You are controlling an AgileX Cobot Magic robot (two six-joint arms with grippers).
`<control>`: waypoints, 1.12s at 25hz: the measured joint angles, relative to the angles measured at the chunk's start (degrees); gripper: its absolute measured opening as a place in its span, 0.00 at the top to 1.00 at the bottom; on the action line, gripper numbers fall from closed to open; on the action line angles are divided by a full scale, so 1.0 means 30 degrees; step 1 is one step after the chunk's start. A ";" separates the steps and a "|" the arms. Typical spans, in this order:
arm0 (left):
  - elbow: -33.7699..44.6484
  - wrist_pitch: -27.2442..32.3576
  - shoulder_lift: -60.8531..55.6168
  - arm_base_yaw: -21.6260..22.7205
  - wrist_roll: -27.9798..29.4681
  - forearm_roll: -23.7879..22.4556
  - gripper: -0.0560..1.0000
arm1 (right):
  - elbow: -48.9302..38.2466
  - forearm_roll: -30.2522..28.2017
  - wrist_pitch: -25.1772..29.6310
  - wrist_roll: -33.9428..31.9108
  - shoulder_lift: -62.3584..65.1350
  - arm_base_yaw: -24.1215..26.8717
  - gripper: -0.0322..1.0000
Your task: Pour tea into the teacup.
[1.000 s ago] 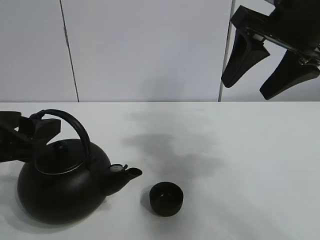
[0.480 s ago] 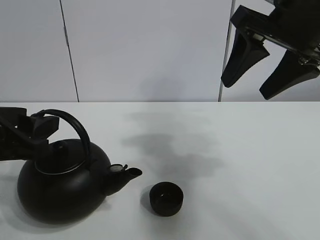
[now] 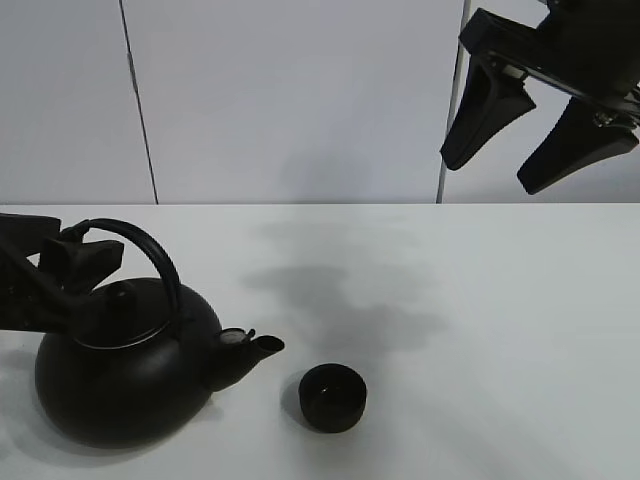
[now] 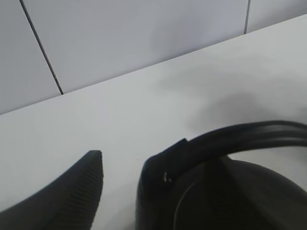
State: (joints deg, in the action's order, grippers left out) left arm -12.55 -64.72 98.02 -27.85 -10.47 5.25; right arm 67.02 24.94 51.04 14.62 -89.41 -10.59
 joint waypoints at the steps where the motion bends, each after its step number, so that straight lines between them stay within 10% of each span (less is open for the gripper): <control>1: 0.0000 0.0011 0.0000 0.0000 -0.0022 0.0000 0.53 | 0.0000 0.0000 0.0000 0.0000 0.0000 0.0000 0.47; 7: 0.0000 0.0024 0.0020 0.0000 -0.0387 0.0000 0.82 | 0.0000 0.0000 0.0000 0.0000 0.0000 0.0000 0.47; 28: -0.2051 0.1562 0.0357 0.0056 0.0986 -0.2502 0.82 | 0.0000 0.0062 -0.0076 0.0000 0.0000 0.0000 0.47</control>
State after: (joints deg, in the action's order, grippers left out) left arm -18.70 -60.04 99.09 -27.68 -7.51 -2.26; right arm 67.02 25.12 50.81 14.62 -89.41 -10.59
